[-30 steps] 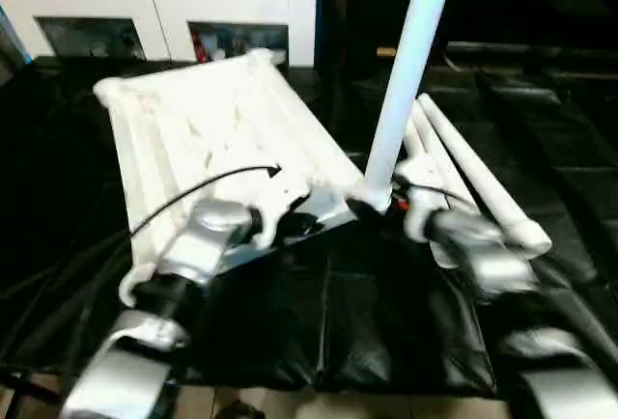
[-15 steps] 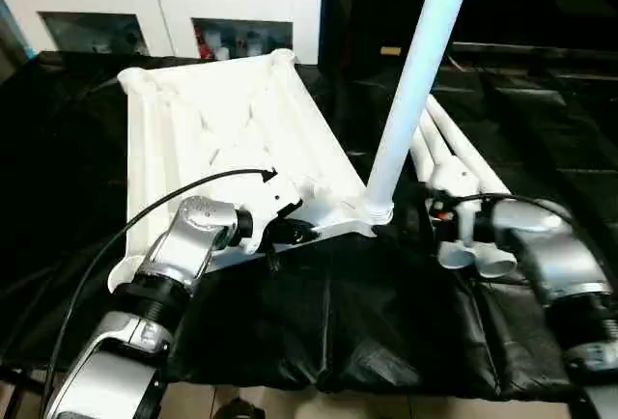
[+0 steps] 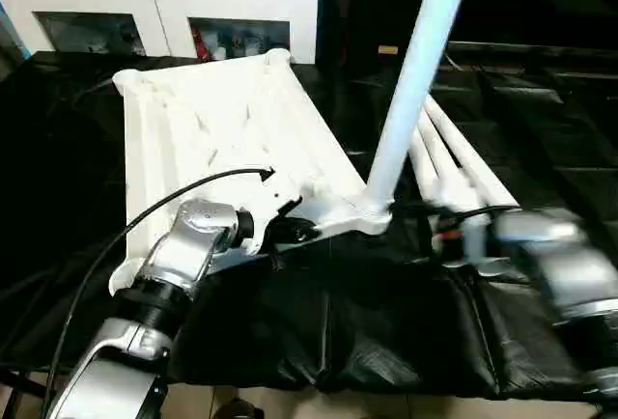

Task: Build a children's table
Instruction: Rotate leg to tighten, then rotate table base

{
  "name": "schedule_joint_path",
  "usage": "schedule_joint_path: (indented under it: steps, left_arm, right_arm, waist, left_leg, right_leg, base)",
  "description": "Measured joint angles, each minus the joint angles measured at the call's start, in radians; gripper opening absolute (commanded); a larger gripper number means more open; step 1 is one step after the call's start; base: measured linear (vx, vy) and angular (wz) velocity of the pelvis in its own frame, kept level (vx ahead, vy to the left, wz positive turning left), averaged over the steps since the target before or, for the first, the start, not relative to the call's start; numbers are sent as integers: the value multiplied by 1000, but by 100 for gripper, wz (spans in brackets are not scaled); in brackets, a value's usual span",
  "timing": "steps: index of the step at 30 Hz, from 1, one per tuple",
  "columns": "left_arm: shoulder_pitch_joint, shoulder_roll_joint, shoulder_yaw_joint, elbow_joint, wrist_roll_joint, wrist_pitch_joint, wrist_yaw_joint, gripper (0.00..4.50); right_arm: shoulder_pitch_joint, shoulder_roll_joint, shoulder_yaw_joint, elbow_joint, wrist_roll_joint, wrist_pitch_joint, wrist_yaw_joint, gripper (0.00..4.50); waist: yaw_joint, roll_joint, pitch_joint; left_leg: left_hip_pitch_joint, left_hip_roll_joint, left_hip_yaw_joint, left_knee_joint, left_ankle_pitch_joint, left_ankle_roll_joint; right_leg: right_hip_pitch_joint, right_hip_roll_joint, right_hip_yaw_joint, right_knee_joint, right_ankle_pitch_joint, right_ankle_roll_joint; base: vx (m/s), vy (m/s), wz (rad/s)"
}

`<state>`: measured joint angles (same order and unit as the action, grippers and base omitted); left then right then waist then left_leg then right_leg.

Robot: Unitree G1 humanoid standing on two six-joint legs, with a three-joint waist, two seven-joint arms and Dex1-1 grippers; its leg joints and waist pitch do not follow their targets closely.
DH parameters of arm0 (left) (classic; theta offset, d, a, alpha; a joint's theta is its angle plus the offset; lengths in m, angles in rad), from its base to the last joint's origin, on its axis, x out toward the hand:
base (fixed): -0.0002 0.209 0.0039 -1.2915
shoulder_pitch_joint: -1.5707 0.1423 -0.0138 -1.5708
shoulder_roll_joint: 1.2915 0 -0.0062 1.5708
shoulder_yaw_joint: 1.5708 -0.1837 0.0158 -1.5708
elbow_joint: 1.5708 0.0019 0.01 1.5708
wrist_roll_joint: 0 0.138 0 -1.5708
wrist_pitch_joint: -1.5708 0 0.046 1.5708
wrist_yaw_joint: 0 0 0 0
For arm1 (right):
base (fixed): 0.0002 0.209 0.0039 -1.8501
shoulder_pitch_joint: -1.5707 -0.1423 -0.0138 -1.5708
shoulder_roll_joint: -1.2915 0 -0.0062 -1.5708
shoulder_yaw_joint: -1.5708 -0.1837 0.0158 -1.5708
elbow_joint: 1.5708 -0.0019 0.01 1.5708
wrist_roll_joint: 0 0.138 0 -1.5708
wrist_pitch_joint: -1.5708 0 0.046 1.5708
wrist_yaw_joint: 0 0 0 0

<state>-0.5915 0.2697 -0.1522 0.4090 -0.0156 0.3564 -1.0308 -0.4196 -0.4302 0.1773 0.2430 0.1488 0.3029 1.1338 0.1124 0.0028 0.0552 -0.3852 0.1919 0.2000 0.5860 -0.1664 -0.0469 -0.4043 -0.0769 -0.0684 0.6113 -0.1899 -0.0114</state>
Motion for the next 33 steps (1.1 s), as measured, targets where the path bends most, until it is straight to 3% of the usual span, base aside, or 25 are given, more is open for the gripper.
schedule_joint_path:
  steps: [8,16,20,24,33]
  left_arm:
    - [-76,158,121,7,-22,39,54,74]
    - [-127,330,143,183,118,6,278,74]
    - [-127,374,98,245,199,-24,349,74]
    - [-126,379,57,322,247,-46,403,36]
    - [-126,375,-37,402,307,-127,361,0]
  right_arm:
    - [-14,36,32,8,-20,16,-23,450]
    - [-19,45,68,20,-39,22,-50,450]
    - [-19,55,74,19,-44,22,-55,450]
    - [-19,57,89,19,-46,23,-64,450]
    - [-55,106,96,108,-93,0,-167,372]
  waist:
    - [0,-4,2]
    - [-1,-6,2]
    - [5,-8,1]
    - [7,-8,2]
    - [-1,-10,1]
  left_leg:
    - [0,0,0,1,0,0]
    - [0,0,-1,1,0,-1]
    - [0,0,-1,1,0,-1]
    - [0,0,-2,3,0,-1]
    - [1,0,-3,3,1,-2]
  right_leg:
    - [0,0,0,1,0,0]
    - [0,0,0,2,0,0]
    - [1,0,0,2,0,0]
    - [2,0,0,2,0,0]
    - [1,0,0,4,2,-1]
  base:
    - [0,0,0]
    - [0,0,0]
    - [0,0,0]
    - [0,0,0]
    - [0,0,0]
